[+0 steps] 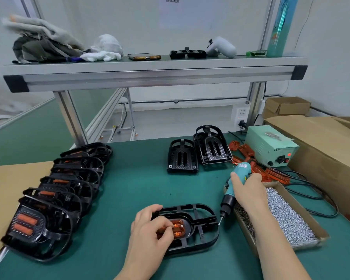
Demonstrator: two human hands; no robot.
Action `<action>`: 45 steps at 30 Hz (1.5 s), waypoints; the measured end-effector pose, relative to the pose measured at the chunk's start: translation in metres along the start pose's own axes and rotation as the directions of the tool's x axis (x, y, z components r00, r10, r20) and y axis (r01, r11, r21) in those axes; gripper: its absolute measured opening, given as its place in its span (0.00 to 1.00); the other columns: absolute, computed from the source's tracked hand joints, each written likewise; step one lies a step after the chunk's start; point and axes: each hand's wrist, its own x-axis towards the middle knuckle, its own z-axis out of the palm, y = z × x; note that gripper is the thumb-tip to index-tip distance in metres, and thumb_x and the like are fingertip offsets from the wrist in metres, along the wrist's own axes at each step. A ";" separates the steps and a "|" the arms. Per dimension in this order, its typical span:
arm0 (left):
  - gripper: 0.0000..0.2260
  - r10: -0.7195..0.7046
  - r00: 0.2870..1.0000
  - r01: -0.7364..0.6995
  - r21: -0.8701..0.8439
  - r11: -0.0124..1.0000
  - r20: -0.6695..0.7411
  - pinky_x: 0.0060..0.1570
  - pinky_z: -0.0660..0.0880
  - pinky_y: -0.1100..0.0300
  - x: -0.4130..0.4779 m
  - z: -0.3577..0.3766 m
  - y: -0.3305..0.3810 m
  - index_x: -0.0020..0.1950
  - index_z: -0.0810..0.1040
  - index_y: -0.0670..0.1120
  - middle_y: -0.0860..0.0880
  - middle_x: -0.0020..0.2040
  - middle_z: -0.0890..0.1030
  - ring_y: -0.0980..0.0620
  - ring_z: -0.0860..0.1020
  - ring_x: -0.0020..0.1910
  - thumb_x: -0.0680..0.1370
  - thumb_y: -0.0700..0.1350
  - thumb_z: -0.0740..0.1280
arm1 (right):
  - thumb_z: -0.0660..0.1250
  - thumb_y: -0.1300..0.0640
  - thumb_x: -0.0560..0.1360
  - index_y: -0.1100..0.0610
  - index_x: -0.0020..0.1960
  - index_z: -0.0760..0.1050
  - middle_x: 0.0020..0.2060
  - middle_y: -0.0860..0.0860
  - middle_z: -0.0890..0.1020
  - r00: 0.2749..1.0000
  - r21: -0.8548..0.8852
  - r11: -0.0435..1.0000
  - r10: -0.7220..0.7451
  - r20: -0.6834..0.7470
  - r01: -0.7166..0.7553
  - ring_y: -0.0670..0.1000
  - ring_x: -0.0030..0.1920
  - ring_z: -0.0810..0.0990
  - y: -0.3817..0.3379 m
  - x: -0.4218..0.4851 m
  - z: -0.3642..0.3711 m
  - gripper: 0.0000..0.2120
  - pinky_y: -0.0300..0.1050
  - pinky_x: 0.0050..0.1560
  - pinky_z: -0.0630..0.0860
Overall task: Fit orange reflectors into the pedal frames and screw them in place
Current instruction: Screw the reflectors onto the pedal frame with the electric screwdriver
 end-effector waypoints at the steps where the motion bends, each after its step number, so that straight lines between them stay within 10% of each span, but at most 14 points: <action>1: 0.10 -0.001 1.000 0.001 0.002 1.000 -0.003 0.65 0.64 0.53 0.000 0.000 0.001 0.37 0.82 0.56 0.65 0.61 0.72 0.62 0.66 0.65 0.71 0.40 0.74 | 0.61 0.42 0.82 0.66 0.61 0.64 0.46 0.58 0.74 1.000 -0.023 1.000 -0.011 -0.006 0.011 0.59 0.43 0.72 0.001 0.000 -0.001 0.26 0.49 0.39 0.65; 10: 0.10 0.030 0.999 -0.029 0.043 0.999 -0.012 0.61 0.60 0.56 0.000 -0.001 0.002 0.37 0.81 0.57 0.65 0.60 0.71 0.69 0.62 0.65 0.71 0.41 0.74 | 0.63 0.62 0.78 0.58 0.53 0.65 0.54 0.63 0.80 0.999 -0.337 0.941 -0.020 0.047 0.035 0.59 0.44 0.71 0.005 -0.006 -0.016 0.07 0.50 0.43 0.68; 25: 0.11 0.063 0.998 -0.060 0.105 0.993 -0.028 0.57 0.60 0.56 -0.001 -0.001 0.003 0.37 0.80 0.56 0.58 0.57 0.75 0.57 0.69 0.62 0.70 0.39 0.75 | 0.62 0.61 0.77 0.56 0.55 0.77 0.53 0.56 0.83 0.959 -0.520 0.834 -0.039 0.280 0.186 0.59 0.52 0.80 0.005 -0.013 -0.031 0.09 0.48 0.49 0.77; 35: 0.13 0.001 0.996 -0.001 0.000 1.000 -0.091 0.62 0.63 0.52 -0.002 -0.007 0.013 0.37 0.81 0.56 0.60 0.56 0.76 0.62 0.67 0.63 0.70 0.38 0.77 | 0.63 0.58 0.78 0.53 0.45 0.75 0.42 0.52 0.81 0.979 -0.482 0.852 -0.165 0.118 0.201 0.56 0.43 0.77 -0.005 -0.016 -0.044 0.04 0.46 0.40 0.71; 45: 0.12 -0.064 0.990 0.033 -0.242 0.970 -0.122 0.46 0.72 0.70 0.010 -0.020 0.052 0.39 0.83 0.56 0.58 0.44 0.82 0.57 0.79 0.47 0.75 0.39 0.73 | 0.75 0.63 0.72 0.55 0.37 0.81 0.31 0.44 0.81 0.876 0.467 0.851 -0.397 0.273 0.240 0.41 0.33 0.75 -0.049 -0.066 -0.015 0.07 0.34 0.38 0.72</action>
